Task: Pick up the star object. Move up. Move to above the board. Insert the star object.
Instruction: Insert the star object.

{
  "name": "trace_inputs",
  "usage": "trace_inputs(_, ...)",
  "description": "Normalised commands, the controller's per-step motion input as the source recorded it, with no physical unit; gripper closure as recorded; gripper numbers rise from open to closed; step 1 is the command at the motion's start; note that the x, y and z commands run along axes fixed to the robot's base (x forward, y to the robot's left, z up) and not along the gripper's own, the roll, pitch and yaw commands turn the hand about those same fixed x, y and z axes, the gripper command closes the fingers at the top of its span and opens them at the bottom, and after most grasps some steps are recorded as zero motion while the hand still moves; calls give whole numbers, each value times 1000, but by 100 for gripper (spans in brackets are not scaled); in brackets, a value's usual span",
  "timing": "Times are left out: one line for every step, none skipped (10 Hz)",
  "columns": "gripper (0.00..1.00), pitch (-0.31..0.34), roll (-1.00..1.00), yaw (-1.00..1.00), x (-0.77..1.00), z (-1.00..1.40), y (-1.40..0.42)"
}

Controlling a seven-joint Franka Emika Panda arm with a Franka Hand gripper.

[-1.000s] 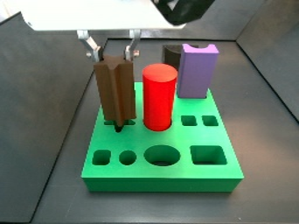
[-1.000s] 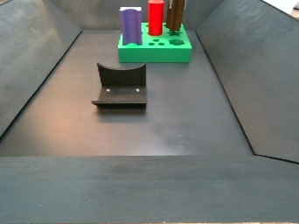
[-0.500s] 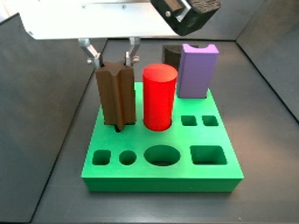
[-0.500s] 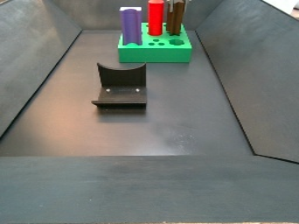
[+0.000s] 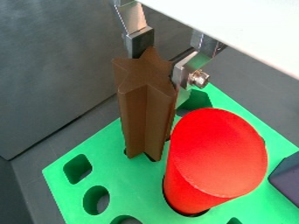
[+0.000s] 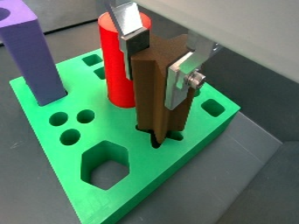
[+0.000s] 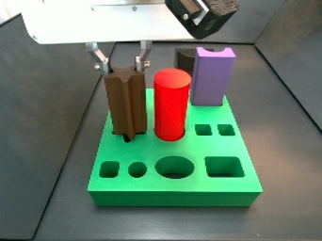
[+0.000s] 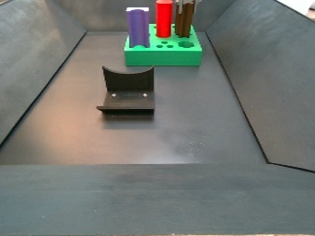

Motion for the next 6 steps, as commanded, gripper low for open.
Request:
trace_inputs(100, 27, 23, -203, 83, -137, 0)
trace_inputs(100, 24, 0, -343, 137, -129, 0)
trace_inputs(100, 0, 0, -17, 0, 0, 0)
trace_inputs(100, 0, 0, -17, 63, -97, 0)
trace_inputs(100, 34, 0, 0, 80, -6, 86)
trace_inputs(100, 63, 26, 0, 134, -34, 177)
